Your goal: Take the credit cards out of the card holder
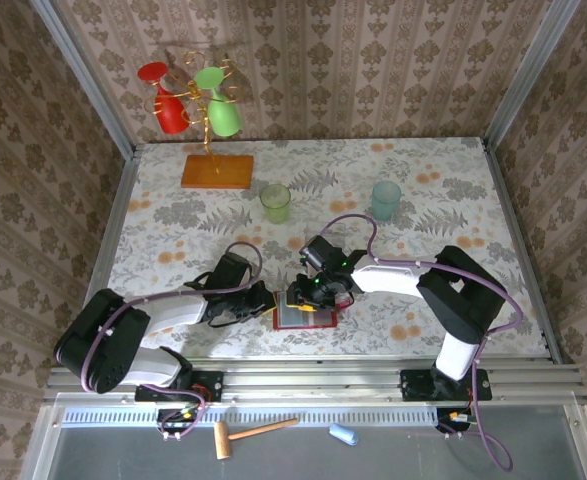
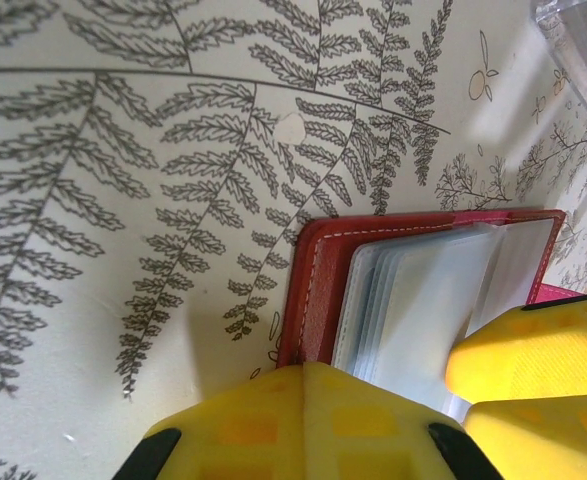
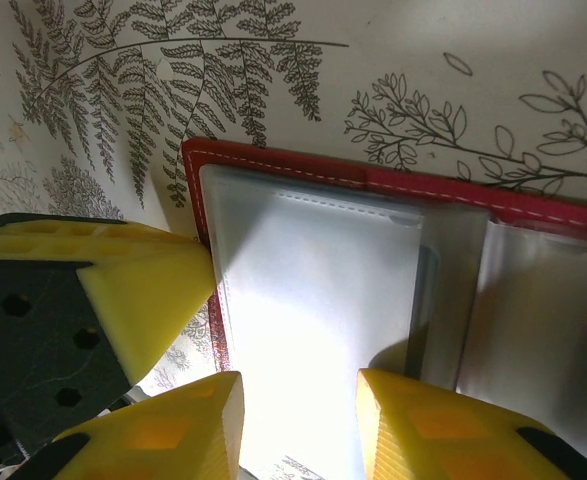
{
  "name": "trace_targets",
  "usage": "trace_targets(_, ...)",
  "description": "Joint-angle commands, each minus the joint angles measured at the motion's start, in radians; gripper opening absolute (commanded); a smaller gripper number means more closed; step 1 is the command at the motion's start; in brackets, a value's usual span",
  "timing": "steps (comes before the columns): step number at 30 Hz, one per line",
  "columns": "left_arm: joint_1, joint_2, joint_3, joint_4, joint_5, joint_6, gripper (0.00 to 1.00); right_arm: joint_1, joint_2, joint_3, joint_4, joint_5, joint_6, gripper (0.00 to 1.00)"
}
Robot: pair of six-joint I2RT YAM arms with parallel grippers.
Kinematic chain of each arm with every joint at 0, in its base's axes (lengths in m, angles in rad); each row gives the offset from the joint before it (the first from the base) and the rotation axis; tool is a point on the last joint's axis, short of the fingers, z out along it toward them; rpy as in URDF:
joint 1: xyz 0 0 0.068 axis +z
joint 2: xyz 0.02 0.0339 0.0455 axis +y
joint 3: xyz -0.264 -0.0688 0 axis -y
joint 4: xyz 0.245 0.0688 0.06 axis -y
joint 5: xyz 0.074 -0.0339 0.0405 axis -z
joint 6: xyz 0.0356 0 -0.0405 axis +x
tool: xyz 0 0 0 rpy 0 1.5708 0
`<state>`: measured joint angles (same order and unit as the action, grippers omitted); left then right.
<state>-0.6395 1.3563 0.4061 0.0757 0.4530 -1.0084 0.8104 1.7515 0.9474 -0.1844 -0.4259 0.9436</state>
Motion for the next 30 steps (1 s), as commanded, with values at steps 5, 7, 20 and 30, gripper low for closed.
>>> trace_targets(5,0.009,0.029,-0.013,-0.027,-0.006,0.022,0.07,0.004,0.002,0.016,-0.059,0.030,-0.023,0.35)
trace_targets(7,0.009,0.032,-0.012,-0.027,-0.005,0.022,0.07,0.002,-0.003,0.012,-0.059,0.033,-0.024,0.35)
trace_targets(20,0.013,0.040,-0.002,-0.027,0.001,0.026,0.08,-0.014,-0.049,-0.035,-0.034,0.053,-0.017,0.35)
trace_targets(30,0.012,0.035,0.012,-0.047,0.000,0.030,0.08,-0.017,-0.056,-0.063,-0.008,0.055,-0.006,0.35)
